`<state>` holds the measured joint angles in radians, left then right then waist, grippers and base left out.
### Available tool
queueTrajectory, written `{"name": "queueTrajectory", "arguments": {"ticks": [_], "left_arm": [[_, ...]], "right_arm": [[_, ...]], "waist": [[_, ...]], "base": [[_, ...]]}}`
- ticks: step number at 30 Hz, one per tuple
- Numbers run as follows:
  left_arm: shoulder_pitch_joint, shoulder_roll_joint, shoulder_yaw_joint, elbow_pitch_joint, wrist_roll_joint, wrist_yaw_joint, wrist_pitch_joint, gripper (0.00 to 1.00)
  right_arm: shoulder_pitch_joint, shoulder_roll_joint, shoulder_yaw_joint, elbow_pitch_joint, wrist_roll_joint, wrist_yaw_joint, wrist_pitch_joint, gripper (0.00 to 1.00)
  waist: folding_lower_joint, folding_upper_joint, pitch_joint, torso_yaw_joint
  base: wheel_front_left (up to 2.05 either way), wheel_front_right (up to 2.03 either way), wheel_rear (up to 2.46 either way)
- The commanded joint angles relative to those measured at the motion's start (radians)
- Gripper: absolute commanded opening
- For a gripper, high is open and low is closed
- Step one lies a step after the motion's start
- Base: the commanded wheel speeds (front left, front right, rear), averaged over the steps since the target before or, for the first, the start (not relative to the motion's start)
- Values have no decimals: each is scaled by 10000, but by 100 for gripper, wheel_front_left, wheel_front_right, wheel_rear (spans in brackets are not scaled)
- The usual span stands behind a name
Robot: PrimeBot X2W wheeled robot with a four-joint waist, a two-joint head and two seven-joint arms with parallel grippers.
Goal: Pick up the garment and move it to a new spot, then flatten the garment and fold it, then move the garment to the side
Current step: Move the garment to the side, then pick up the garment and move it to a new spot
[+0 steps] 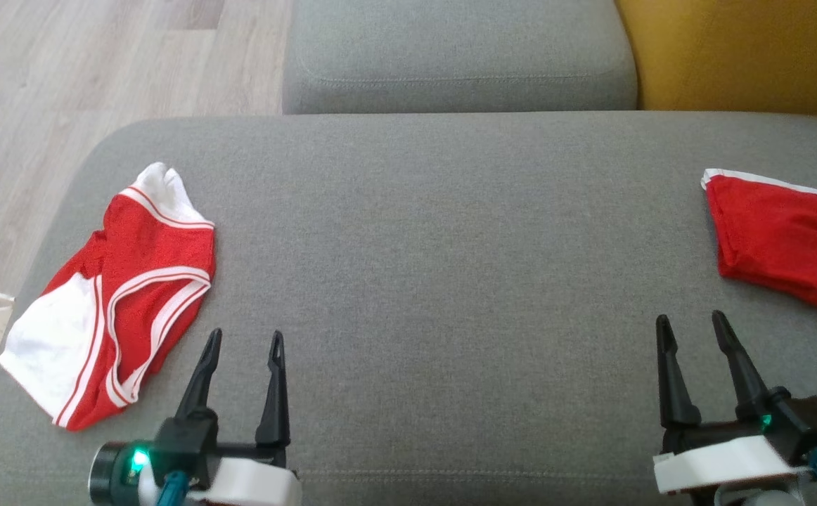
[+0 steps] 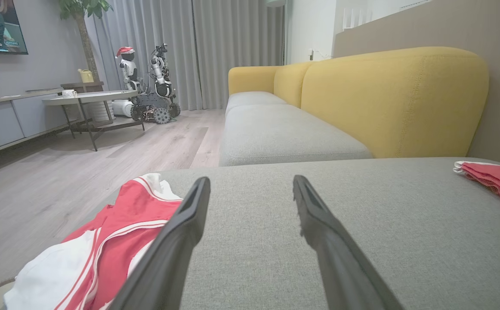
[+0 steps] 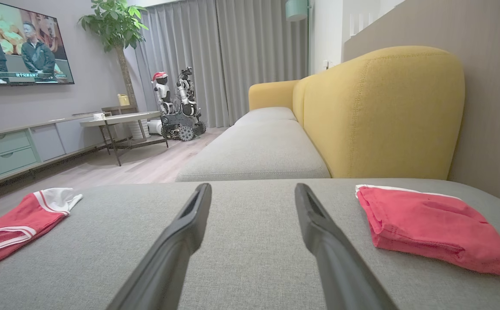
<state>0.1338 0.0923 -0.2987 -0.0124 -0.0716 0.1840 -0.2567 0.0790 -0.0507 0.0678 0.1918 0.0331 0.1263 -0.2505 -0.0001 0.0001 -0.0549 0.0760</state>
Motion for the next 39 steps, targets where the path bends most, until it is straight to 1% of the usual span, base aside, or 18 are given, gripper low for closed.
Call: {"name": "queueTrajectory", "arguments": {"ticks": [1,6,14,26,32,39], "left_arm": [[-286,-107,470,-401,78,-91,-51,100],[-117,-177,675,-461,169,-275,-51,100],[-16,-248,839,-519,313,-429,-51,100],[-26,-326,914,-476,444,-526,-51,100],[-52,-338,872,-514,556,-552,-51,100],[-80,-348,944,-683,582,-459,-51,100]], "right_arm": [[-174,-12,258,-299,-79,44,-112,100],[24,-1,350,-180,3,44,-112,100],[86,3,411,-125,277,44,-112,100],[181,4,223,-205,219,44,-112,100],[211,4,239,-304,221,44,-112,100],[233,4,388,-398,324,44,-112,100]], "waist": [[1,-1,-57,-13],[1,-1,-184,-1],[1,-1,-203,-26],[1,-1,-201,142],[1,-1,-162,449],[1,-1,-156,1215]], "base": [[0,0,0],[0,0,0],[0,0,0],[0,0,0],[0,0,0],[0,0,0]]}}
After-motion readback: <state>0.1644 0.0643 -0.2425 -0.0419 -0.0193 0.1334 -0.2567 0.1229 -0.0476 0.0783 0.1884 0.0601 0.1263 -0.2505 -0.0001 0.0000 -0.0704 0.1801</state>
